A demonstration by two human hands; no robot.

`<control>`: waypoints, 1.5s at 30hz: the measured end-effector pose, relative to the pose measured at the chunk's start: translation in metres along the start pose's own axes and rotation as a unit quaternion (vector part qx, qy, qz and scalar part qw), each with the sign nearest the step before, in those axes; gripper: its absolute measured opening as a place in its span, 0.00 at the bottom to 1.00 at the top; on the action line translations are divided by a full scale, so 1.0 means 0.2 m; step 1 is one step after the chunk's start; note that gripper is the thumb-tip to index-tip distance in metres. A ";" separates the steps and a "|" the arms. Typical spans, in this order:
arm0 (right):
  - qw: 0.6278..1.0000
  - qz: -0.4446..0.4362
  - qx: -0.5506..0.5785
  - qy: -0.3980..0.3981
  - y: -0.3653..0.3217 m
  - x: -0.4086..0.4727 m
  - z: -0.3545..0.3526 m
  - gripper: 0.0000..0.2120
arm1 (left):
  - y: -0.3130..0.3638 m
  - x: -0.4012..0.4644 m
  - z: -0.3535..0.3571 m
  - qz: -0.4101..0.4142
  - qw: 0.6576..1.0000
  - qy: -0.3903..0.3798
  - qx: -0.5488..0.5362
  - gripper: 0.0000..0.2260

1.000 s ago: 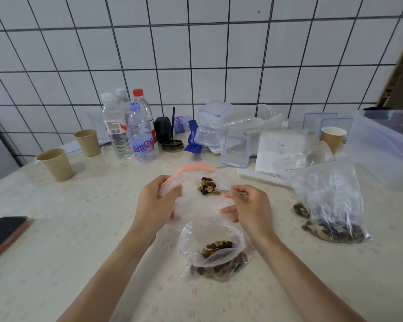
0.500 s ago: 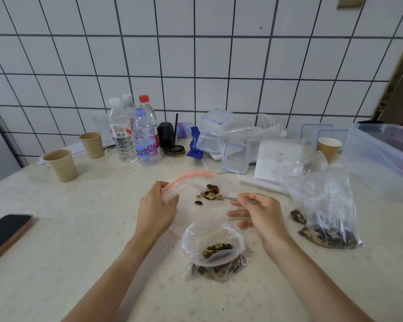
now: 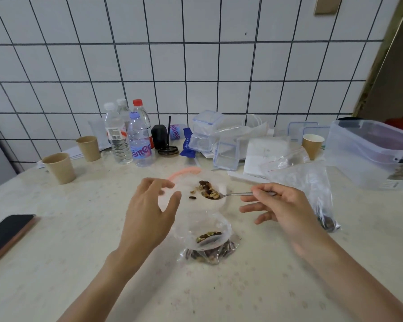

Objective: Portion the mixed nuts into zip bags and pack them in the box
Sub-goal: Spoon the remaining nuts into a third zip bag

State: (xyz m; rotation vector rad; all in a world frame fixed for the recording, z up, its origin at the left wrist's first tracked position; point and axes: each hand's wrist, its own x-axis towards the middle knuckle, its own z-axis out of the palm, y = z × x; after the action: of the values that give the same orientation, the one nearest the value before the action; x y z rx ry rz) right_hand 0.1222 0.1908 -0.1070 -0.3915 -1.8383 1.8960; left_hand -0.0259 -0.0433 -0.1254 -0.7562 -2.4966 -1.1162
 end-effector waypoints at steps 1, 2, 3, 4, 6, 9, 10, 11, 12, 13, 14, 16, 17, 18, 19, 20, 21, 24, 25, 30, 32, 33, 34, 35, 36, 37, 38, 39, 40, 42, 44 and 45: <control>1.000 0.004 0.002 -0.006 -0.01 -0.03 -0.01 0.07 | 0.01 -0.02 -0.01 -0.009 1.000 -0.023 -0.013 0.08; 1.000 0.008 0.001 -0.009 0.00 -0.06 -0.02 0.06 | 0.03 -0.05 -0.01 -0.021 0.998 -0.045 -0.023 0.10; 1.000 0.014 -0.004 -0.014 0.00 -0.08 -0.02 0.06 | 0.03 -0.07 -0.01 -0.033 0.997 -0.066 -0.024 0.13; 1.000 0.018 -0.013 -0.021 0.02 -0.10 -0.02 0.05 | 0.04 -0.09 -0.01 -0.044 0.995 -0.087 -0.021 0.15; 0.998 0.015 -0.044 -0.033 0.04 -0.15 -0.01 0.04 | 0.05 -0.12 0.01 -0.067 0.989 -0.126 -0.038 0.14; 0.984 -0.055 -0.164 -0.032 0.05 -0.21 0.00 0.05 | 0.06 -0.15 0.02 -0.079 0.979 -0.153 -0.106 0.08; 0.959 -0.107 -0.259 -0.033 0.05 -0.23 0.00 0.05 | 0.07 -0.16 0.03 -0.081 0.977 -0.154 -0.123 0.07; 0.914 -0.168 -0.367 -0.039 0.05 -0.25 -0.01 0.05 | 0.07 -0.16 0.03 -0.084 0.975 -0.151 -0.137 0.07; 0.855 -0.236 -0.459 -0.045 0.04 -0.27 -0.01 0.06 | 0.08 -0.16 0.02 -0.087 0.974 -0.147 -0.147 0.07; 0.800 -0.302 -0.516 -0.052 0.03 -0.29 -0.02 0.06 | 0.08 -0.16 0.02 -0.087 0.974 -0.142 -0.153 0.07; 0.752 -0.352 -0.553 -0.071 0.01 -0.31 -0.02 0.04 | 0.08 -0.16 0.01 -0.087 0.974 -0.138 -0.156 0.07; 0.661 -0.405 -0.620 -0.118 -0.03 -0.33 -0.03 0.11 | 0.07 -0.16 0.00 -0.089 0.973 -0.135 -0.163 0.07; 0.625 -0.423 -0.641 -0.137 -0.04 -0.34 -0.04 0.15 | 0.07 -0.15 -0.01 -0.090 0.973 -0.135 -0.164 0.07; 0.596 -0.438 -0.658 -0.143 -0.06 -0.34 -0.04 0.17 | 0.07 -0.14 -0.02 -0.089 0.974 -0.136 -0.161 0.07; 0.577 -0.449 -0.667 -0.145 -0.07 -0.35 -0.05 0.17 | 0.07 -0.14 -0.02 -0.087 0.975 -0.135 -0.156 0.07; 0.569 -0.457 -0.669 -0.143 -0.08 -0.35 -0.05 0.16 | 0.07 -0.13 -0.02 -0.084 0.976 -0.133 -0.149 0.07; 0.576 -0.461 -0.660 -0.140 -0.09 -0.36 -0.05 0.15 | 0.06 -0.13 -0.02 -0.079 0.979 -0.130 -0.138 0.07; 0.732 -0.374 -0.558 -0.111 -0.10 -0.35 -0.04 0.04 | 0.06 -0.12 -0.01 -0.062 0.983 -0.136 -0.107 0.07; 0.809 -0.301 -0.495 -0.099 -0.10 -0.34 -0.05 0.05 | 0.06 -0.12 -0.01 -0.058 0.983 -0.140 -0.103 0.07; 0.978 -0.091 -0.175 -0.067 -0.07 -0.21 -0.08 0.05 | 0.03 -0.11 -0.02 -0.060 0.985 -0.127 -0.099 0.08; 0.991 -0.055 -0.107 -0.067 -0.05 -0.17 -0.08 0.04 | 0.02 -0.08 -0.03 -0.060 0.988 -0.103 -0.095 0.08; 0.994 -0.039 -0.084 -0.065 -0.04 -0.15 -0.07 0.04 | 0.01 -0.06 -0.03 -0.058 0.989 -0.094 -0.094 0.07; 0.995 -0.027 -0.069 -0.060 -0.02 -0.12 -0.06 0.05 | 0.01 -0.03 -0.04 -0.055 0.990 -0.087 -0.097 0.06; 0.997 -0.019 -0.060 -0.054 -0.01 -0.09 -0.04 0.05 | 0.01 -0.01 -0.04 -0.051 0.990 -0.080 -0.104 0.04; 0.997 -0.015 -0.053 -0.047 0.01 -0.06 -0.03 0.05 | 0.01 0.02 -0.04 -0.044 0.990 -0.072 -0.110 0.03; 0.998 -0.015 -0.048 -0.038 0.03 -0.03 -0.01 0.05 | 0.01 0.05 -0.03 -0.036 0.991 -0.061 -0.115 0.03; 0.998 -0.016 -0.046 -0.029 0.05 0.01 0.01 0.05 | 0.01 0.08 -0.02 -0.028 0.991 -0.048 -0.118 0.02; 0.998 -0.022 -0.051 -0.020 0.07 0.04 0.03 0.05 | 0.00 0.11 -0.01 -0.023 0.992 -0.033 -0.118 0.02; 0.998 -0.029 -0.062 -0.014 0.09 0.08 0.05 0.05 | 0.00 0.14 0.00 -0.019 0.993 -0.014 -0.115 0.03; 0.995 -0.038 -0.095 -0.008 0.12 0.15 0.09 0.05 | -0.01 0.21 0.03 -0.016 0.995 0.018 -0.097 0.03; 0.993 -0.025 -0.116 -0.002 0.17 0.22 0.12 0.05 | -0.04 0.27 0.06 -0.018 0.999 0.010 -0.037 0.10; 0.993 -0.016 -0.121 -0.001 0.19 0.25 0.14 0.05 | -0.05 0.30 0.08 -0.030 0.999 -0.017 0.005 0.15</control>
State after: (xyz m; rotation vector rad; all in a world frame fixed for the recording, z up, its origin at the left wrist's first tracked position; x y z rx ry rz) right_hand 0.0607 0.1928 -0.1371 -0.4375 -2.0700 1.6575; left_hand -0.0821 -0.0166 -0.1138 -0.7081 -2.5668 -1.1202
